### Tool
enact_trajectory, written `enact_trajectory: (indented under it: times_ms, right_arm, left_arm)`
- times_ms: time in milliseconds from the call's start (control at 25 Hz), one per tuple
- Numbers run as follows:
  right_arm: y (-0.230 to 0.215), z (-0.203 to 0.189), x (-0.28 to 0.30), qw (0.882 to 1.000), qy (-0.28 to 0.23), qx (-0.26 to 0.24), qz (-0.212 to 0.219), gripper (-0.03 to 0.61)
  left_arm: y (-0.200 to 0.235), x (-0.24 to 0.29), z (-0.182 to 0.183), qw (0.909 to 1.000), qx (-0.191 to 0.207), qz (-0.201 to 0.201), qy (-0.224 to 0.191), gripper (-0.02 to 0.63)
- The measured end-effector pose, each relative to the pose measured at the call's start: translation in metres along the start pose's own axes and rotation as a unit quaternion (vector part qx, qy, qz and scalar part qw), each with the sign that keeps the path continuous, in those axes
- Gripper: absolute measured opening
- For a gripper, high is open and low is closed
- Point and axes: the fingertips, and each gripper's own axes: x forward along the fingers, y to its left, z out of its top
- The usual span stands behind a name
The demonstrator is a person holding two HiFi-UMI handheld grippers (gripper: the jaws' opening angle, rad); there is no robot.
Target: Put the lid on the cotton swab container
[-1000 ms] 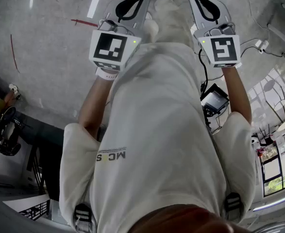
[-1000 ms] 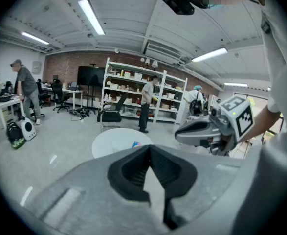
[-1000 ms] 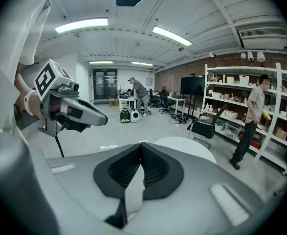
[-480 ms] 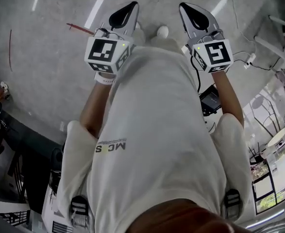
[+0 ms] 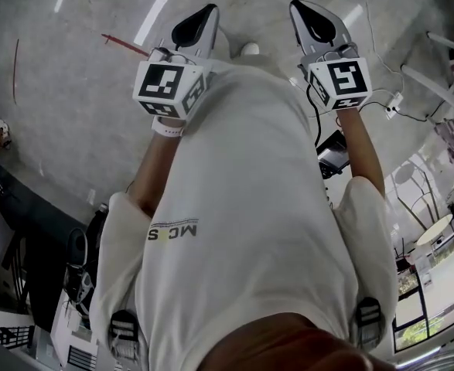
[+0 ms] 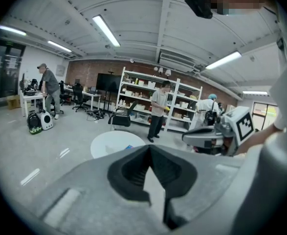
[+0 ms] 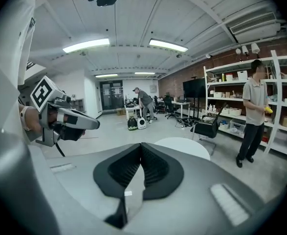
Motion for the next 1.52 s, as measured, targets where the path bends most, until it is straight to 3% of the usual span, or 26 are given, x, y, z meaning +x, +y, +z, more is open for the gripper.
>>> enact_trajectory:
  times_ms: [400,960,1200,1520]
  right_arm:
    - [-0.042,0.018,0.081,0.999,0.02,-0.009,0.027,-0.002]
    - [-0.11,0.115,0.282,0.998,0.059,-0.022,0.015,-0.002]
    - [-0.134,0.125,0.319,0.997,0.068,-0.024,0.013,-0.002]
    - [-0.147,0.122,0.367,0.997,0.076,-0.017,0.026,-0.002]
  left_arm:
    - [0.067,0.066,0.03,0.9999,-0.01,0.008,0.009,0.0]
    - [0.254,0.18,0.109,0.9978,-0.045,-0.036,0.033,0.0]
    - [0.286,0.214,0.119,0.9968,-0.048,-0.051,0.039,0.0]
    - [0.324,0.239,0.111,0.9956,-0.073,-0.034,0.049,0.0]
